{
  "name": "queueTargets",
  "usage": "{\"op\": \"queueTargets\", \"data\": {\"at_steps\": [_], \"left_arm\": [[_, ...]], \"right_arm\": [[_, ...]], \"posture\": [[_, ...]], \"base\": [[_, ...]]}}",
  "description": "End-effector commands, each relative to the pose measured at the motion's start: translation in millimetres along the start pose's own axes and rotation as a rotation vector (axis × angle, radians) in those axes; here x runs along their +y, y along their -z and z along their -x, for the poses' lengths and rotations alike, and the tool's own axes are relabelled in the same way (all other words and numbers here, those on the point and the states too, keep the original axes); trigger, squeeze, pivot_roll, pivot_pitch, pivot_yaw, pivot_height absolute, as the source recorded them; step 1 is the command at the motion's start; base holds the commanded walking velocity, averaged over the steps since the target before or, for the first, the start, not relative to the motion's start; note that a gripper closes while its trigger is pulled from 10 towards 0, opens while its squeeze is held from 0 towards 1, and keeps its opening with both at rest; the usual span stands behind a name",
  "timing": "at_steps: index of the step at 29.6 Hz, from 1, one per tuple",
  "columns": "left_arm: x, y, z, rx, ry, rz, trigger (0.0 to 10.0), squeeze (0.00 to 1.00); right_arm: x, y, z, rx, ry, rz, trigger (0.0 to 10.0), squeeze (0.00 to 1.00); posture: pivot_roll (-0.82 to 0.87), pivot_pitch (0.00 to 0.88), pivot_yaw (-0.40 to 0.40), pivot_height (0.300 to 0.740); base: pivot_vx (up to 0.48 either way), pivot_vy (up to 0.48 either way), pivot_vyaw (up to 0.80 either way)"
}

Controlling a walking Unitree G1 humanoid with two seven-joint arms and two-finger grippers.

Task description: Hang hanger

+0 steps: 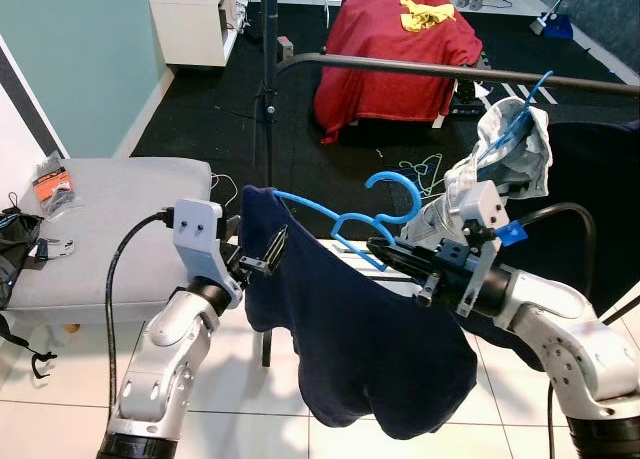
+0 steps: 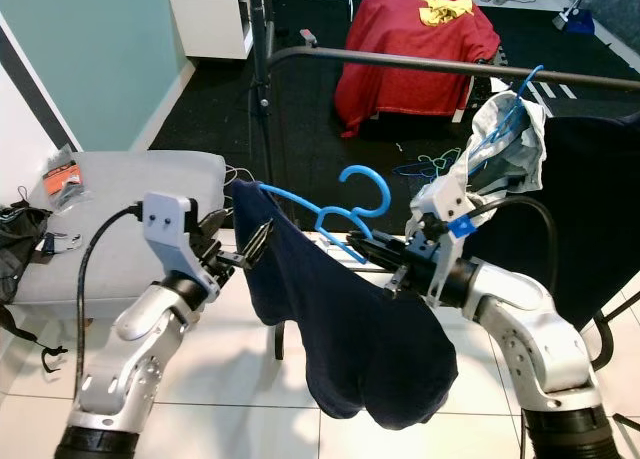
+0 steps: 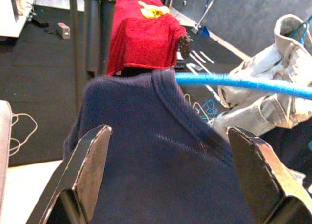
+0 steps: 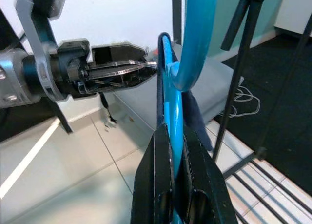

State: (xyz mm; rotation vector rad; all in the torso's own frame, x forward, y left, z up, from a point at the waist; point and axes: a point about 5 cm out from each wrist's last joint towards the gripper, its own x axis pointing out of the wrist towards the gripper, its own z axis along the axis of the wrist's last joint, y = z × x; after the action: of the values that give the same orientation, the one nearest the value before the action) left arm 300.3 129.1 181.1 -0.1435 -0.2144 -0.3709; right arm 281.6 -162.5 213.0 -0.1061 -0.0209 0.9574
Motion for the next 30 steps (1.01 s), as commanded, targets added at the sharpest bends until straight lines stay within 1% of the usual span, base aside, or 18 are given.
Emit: {"op": "queueTargets", "data": {"at_steps": [1,3,4,5,6,8,11,15,17,18,19,20,21,22,23,24,25,30], "left_arm": [[-1.9,4,-0.4,0.016,-0.004,0.019,10.0,1.00],[-2.9,2,-2.2,0.003,-0.001,0.044,10.0,1.00],[-2.9,2,-2.2,0.003,-0.001,0.044,10.0,1.00],[-4.2,0,-2.7,-0.009,0.009,0.074,10.0,1.00],[-4.2,0,-2.7,-0.009,0.009,0.074,10.0,1.00],[-6.2,-4,-1.9,-0.025,0.030,0.113,10.0,1.00],[-7.8,-4,-1.5,-0.021,0.038,0.109,10.0,1.00],[-10.8,1,-3.0,0.017,0.037,0.051,10.0,1.00],[-10.8,1,-3.0,0.017,0.037,0.051,10.0,1.00],[-10.9,5,-4.2,0.041,0.028,-0.003,10.0,1.00],[-10.9,5,-4.2,0.041,0.028,-0.003,10.0,1.00],[-10.8,7,-5.0,0.055,0.022,-0.039,10.0,1.00],[-8.4,9,-6.2,0.069,-0.004,-0.079,10.0,0.93],[-8.4,9,-6.2,0.069,-0.004,-0.079,10.0,0.93],[-5.9,10,-7.2,0.076,-0.026,-0.095,10.0,0.40],[-5.9,10,-7.2,0.076,-0.026,-0.095,10.0,0.40],[-3.6,11,-7.9,0.080,-0.043,-0.097,10.0,0.00],[1.1,10,-8.4,0.083,-0.072,-0.096,10.0,0.00]], "right_arm": [[3.9,-7,-2.6,-0.026,-0.018,0.047,0.0,0.00],[4.9,-5,-4.7,-0.011,-0.018,0.059,0.0,0.00],[4.9,-5,-4.7,-0.011,-0.018,0.059,0.0,0.00],[5.9,-2,-7.3,0.003,-0.016,0.074,0.0,0.00],[5.9,-2,-7.3,0.003,-0.016,0.074,0.0,0.00],[6.7,1,-11.4,0.017,-0.011,0.092,0.0,0.00],[6.5,2,-13.9,0.022,-0.008,0.099,0.0,0.00],[7.0,1,-16.3,0.021,-0.009,0.106,0.0,0.00],[7.0,1,-16.3,0.021,-0.009,0.106,0.0,0.00],[7.7,0,-17.2,0.019,-0.012,0.110,0.0,0.00],[7.7,0,-17.2,0.019,-0.012,0.110,0.0,0.00],[8.1,0,-17.8,0.017,-0.013,0.114,0.0,0.00],[8.7,-1,-18.3,0.013,-0.015,0.119,0.0,0.00],[8.7,-1,-18.3,0.013,-0.015,0.119,0.0,0.00],[9.1,-3,-18.7,0.009,-0.017,0.122,0.0,0.00],[9.1,-3,-18.7,0.009,-0.017,0.122,0.0,0.00],[9.6,-4,-18.8,0.005,-0.019,0.125,0.0,0.00],[9.5,-5,-18.6,0.000,-0.017,0.132,0.0,0.00]], "posture": [[-0.04,0.140,-0.028,0.740],[-0.04,0.142,-0.028,0.740],[-0.04,0.142,-0.028,0.740],[-0.04,0.148,-0.030,0.740],[-0.04,0.148,-0.030,0.740],[-0.04,0.151,-0.032,0.740],[-0.03,0.153,-0.033,0.740],[-0.04,0.153,-0.033,0.740],[-0.04,0.153,-0.033,0.740],[-0.04,0.153,-0.032,0.740],[-0.04,0.153,-0.032,0.740],[-0.04,0.153,-0.032,0.740],[-0.04,0.152,-0.032,0.740],[-0.04,0.152,-0.032,0.740],[-0.04,0.152,-0.031,0.740],[-0.04,0.152,-0.031,0.740],[-0.04,0.153,-0.030,0.740],[-0.04,0.154,-0.031,0.740]], "base": [[0.000,0.000,0.00],[0.000,0.000,0.00],[0.000,0.000,0.00],[0.000,0.000,0.00],[0.000,0.000,0.00],[0.000,0.000,0.00],[0.000,0.000,0.00],[0.000,0.000,0.00],[0.000,0.000,0.00],[0.000,0.000,0.00],[0.000,0.000,0.00],[0.000,0.000,0.00],[0.000,0.000,0.00],[0.000,0.000,0.00],[0.000,0.000,0.00],[0.000,0.000,0.00],[0.000,0.000,0.00],[0.000,0.000,0.00]]}}
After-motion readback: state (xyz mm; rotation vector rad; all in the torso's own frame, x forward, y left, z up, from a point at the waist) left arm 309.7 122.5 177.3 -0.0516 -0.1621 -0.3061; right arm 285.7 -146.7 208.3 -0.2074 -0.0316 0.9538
